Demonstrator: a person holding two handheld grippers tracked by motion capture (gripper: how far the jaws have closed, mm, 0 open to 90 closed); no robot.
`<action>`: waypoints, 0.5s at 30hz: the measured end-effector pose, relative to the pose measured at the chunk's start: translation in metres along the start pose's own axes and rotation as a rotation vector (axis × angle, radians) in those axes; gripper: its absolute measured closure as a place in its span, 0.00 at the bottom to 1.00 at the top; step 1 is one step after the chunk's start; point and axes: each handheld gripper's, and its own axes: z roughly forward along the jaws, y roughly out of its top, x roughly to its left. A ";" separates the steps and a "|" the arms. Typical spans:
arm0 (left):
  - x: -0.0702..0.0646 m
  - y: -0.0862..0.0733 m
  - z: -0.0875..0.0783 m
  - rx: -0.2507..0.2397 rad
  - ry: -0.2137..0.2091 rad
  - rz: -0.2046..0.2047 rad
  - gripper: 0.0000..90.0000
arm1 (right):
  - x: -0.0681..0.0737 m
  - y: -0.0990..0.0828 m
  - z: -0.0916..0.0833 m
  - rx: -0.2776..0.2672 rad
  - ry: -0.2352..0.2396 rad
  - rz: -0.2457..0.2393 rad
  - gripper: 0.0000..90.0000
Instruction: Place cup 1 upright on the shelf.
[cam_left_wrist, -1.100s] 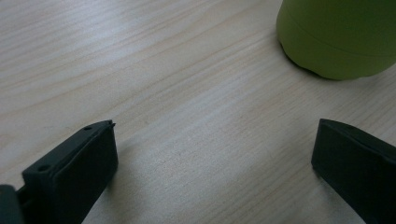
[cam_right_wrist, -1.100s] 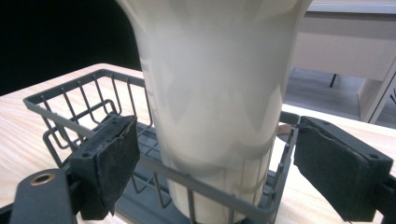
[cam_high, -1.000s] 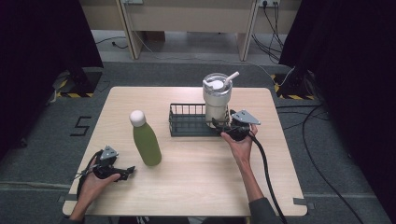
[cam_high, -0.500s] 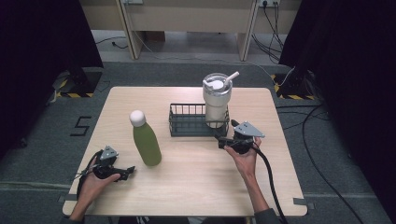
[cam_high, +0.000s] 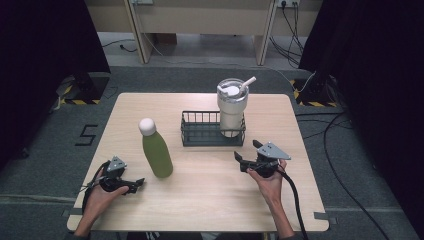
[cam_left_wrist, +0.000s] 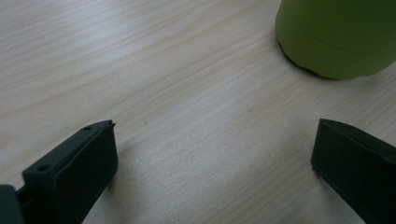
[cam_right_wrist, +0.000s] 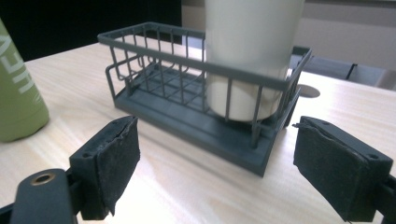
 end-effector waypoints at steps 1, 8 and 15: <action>0.000 0.000 0.000 0.000 0.000 0.000 0.00 | 0.001 -0.002 -0.001 0.009 0.004 0.003 0.16; 0.000 0.000 0.000 0.000 0.000 0.000 0.00 | 0.011 -0.012 -0.006 0.054 0.040 -0.006 0.17; 0.000 0.000 0.000 0.000 -0.001 0.000 0.00 | 0.016 -0.021 -0.014 0.090 0.050 -0.011 0.17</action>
